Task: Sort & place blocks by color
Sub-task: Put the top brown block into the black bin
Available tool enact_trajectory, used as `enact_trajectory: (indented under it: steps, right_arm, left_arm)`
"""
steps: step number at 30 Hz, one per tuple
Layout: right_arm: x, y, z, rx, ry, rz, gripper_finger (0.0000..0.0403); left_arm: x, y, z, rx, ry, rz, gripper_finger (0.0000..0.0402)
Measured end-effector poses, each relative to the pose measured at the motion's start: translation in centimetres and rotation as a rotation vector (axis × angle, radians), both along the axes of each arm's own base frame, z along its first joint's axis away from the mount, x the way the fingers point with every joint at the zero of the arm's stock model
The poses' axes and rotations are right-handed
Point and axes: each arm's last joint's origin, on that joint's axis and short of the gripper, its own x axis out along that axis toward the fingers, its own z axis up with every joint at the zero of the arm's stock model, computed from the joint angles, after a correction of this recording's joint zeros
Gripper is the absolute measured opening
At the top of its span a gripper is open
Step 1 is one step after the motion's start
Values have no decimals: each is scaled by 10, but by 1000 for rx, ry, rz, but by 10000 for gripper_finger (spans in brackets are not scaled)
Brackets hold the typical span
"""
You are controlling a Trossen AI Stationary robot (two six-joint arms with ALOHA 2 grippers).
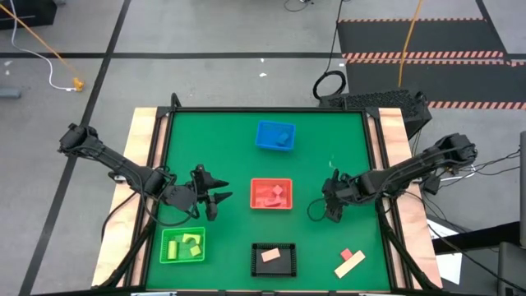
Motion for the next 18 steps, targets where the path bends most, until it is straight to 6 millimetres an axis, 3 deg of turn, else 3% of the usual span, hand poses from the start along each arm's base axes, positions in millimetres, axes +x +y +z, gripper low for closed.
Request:
enact_trajectory:
  steps: [18]
  right_arm:
    - [6, 5, -12, 68, 59, 58, 258]
  left_arm:
    - [0, 0, 0, 19, 9, -9, 179]
